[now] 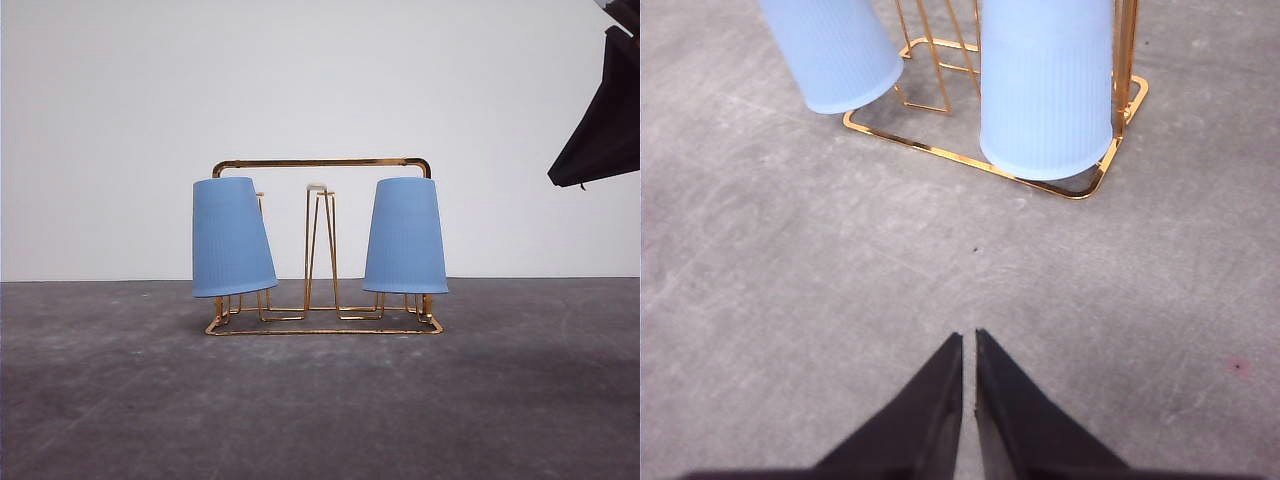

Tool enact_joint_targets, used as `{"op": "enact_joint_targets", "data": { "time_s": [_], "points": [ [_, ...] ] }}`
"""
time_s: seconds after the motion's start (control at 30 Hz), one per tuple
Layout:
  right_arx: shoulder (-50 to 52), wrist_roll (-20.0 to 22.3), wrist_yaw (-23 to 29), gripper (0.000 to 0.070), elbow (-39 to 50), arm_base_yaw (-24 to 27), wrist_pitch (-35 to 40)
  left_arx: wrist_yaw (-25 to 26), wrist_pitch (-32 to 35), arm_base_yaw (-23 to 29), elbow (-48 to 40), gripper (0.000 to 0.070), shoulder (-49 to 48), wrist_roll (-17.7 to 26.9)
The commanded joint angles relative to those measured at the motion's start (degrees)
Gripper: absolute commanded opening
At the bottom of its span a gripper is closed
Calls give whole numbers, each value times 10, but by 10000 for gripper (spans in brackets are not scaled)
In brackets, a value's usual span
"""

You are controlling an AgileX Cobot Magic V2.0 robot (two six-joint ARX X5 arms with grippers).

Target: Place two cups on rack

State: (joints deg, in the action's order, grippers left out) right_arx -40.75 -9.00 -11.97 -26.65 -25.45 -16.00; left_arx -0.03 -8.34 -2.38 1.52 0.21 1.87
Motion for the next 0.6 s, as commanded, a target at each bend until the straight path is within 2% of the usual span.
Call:
{"op": "enact_joint_targets", "data": {
  "time_s": [0.0, 0.4, 0.47, 0.57],
  "points": [
    [-3, 0, 0, 18, -3, -3, 6, 0, 6, -1, -8, 0, 0, -5],
    [-3, 1, 0, 18, -3, -3, 6, 0, 6, -1, -8, 0, 0, -5],
    [-2, 25, 4, 18, -3, -2, 5, 0, 6, -1, -8, 0, 0, -5],
    [25, 60, 48, 18, 7, 9, 0, 0, 6, -1, -8, 0, 0, -5]
  ]
}}
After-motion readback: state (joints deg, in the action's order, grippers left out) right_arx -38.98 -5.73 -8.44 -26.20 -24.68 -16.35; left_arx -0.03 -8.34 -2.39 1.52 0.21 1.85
